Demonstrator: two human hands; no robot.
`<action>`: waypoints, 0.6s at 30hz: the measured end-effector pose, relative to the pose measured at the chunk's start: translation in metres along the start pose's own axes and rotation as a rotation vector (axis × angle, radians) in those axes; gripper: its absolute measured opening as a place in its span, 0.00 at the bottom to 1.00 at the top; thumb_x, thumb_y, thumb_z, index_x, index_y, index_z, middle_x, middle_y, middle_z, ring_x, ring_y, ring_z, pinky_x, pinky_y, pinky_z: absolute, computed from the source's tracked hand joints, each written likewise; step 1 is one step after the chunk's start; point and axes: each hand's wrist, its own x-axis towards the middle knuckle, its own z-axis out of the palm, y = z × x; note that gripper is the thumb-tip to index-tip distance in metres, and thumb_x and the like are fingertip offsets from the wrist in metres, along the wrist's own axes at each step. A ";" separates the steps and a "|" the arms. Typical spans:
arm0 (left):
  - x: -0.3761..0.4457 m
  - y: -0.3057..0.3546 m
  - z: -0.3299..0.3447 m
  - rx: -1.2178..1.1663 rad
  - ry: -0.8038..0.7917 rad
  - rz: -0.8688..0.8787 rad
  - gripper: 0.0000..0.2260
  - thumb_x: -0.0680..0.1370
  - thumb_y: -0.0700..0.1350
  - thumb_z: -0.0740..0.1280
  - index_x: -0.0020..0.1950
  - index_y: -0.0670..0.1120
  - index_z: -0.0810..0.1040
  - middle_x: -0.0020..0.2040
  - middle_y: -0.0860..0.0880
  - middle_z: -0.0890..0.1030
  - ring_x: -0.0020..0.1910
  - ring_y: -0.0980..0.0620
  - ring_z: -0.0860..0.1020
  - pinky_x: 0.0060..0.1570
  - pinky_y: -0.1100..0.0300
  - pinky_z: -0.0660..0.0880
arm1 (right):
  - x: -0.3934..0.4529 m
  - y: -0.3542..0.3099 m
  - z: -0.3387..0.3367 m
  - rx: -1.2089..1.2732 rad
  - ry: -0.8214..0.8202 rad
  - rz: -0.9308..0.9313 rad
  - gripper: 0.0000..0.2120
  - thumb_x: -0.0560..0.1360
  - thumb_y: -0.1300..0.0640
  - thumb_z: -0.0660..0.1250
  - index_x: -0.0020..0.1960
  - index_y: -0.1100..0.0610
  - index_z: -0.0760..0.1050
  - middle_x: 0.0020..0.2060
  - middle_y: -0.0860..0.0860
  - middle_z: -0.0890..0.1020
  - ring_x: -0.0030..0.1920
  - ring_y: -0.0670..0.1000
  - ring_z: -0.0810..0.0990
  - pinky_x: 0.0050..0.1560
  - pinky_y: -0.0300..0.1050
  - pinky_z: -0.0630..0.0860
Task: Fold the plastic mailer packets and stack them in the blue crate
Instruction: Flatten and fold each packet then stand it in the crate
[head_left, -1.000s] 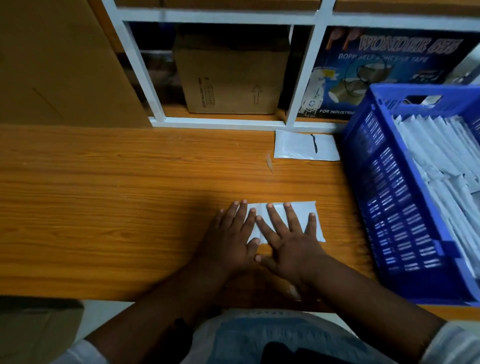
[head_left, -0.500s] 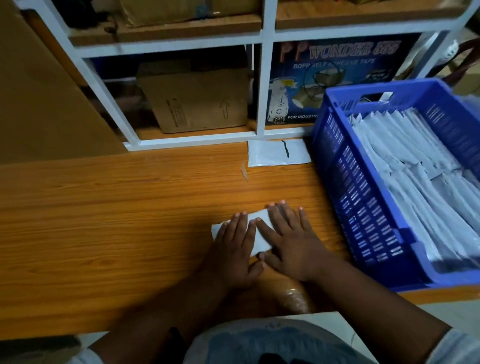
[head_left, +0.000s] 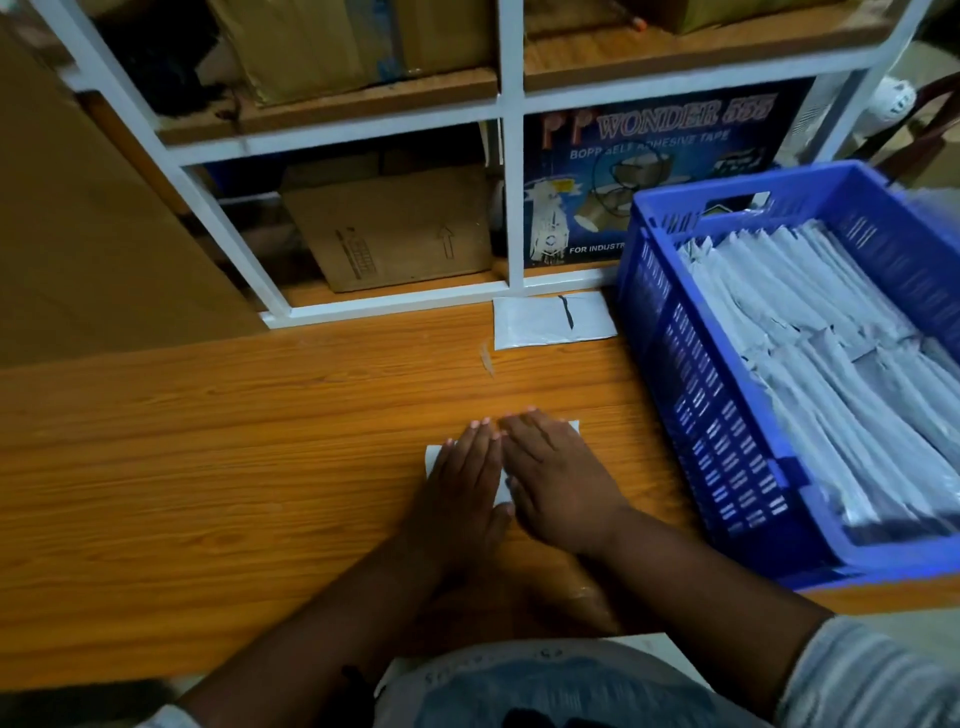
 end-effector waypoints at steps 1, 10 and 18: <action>-0.002 0.002 0.004 -0.030 0.009 -0.011 0.36 0.85 0.58 0.58 0.85 0.35 0.59 0.85 0.34 0.57 0.85 0.36 0.55 0.81 0.35 0.59 | 0.003 -0.003 0.007 -0.006 -0.065 -0.028 0.31 0.84 0.44 0.52 0.85 0.52 0.58 0.85 0.52 0.60 0.85 0.57 0.54 0.82 0.65 0.57; -0.029 -0.023 0.012 -0.032 -0.049 -0.158 0.42 0.84 0.70 0.54 0.87 0.41 0.56 0.87 0.40 0.56 0.86 0.40 0.55 0.81 0.35 0.59 | -0.032 0.053 0.016 -0.032 -0.106 0.203 0.39 0.83 0.25 0.40 0.87 0.44 0.38 0.87 0.48 0.41 0.86 0.52 0.38 0.84 0.62 0.41; -0.024 -0.016 -0.004 -0.042 -0.006 -0.230 0.42 0.83 0.68 0.56 0.85 0.38 0.59 0.86 0.37 0.56 0.86 0.36 0.55 0.81 0.34 0.56 | -0.022 0.032 -0.012 -0.014 -0.011 0.269 0.37 0.86 0.32 0.46 0.87 0.49 0.45 0.87 0.51 0.45 0.86 0.54 0.42 0.85 0.62 0.46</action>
